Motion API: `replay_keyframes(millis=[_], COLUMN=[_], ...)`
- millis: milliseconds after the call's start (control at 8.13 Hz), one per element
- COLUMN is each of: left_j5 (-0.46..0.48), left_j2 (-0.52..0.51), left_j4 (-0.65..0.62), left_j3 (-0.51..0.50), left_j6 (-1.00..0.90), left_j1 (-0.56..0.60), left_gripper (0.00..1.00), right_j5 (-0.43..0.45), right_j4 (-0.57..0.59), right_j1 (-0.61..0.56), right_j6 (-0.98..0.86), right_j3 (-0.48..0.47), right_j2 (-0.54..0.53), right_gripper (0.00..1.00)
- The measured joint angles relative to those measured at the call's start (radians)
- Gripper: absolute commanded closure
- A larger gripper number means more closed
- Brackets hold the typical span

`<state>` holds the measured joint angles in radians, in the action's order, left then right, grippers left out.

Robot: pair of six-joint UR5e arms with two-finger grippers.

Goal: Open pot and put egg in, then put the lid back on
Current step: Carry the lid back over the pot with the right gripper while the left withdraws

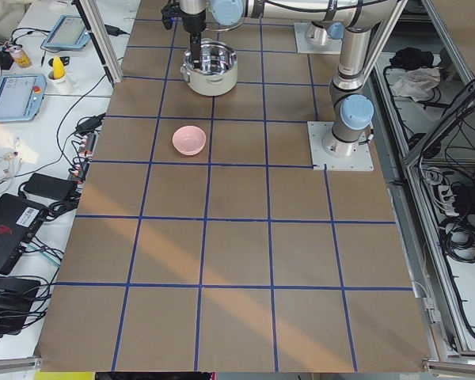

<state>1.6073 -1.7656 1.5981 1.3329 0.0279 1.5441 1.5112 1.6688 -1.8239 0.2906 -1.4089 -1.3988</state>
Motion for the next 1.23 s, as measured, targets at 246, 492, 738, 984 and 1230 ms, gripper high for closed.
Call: replay_keyframes(millis=[246,492,738,984,1230], left_j5=[-0.004,0.001,0.014,0.025,0.024], left_j2=[-0.001,0.002,0.005,0.002,-0.001], left_j4=[-0.004,-0.005,-0.002,-0.004,-0.011], left_j3=[0.005,0.007,0.008,0.008,0.008], left_j6=[0.000,0.001,0.001,0.000,0.001], left_j1=[-0.019,-0.031,-0.037,-0.041,-0.043], left_gripper=[0.00,0.00,0.00,0.00,0.00], right_j5=[-0.009,-0.024,-0.054,-0.091,-0.090], right_j4=[0.062,0.124,0.168,0.217,0.215], right_j1=[-0.044,-0.055,-0.059,-0.061,-0.062], right_j6=[0.075,0.114,0.155,0.182,0.186], right_j3=[0.000,0.000,-0.001,-0.007,-0.013], right_j2=[0.059,0.113,0.165,0.212,0.223], right_gripper=[0.85,0.85,0.85,0.85,0.85])
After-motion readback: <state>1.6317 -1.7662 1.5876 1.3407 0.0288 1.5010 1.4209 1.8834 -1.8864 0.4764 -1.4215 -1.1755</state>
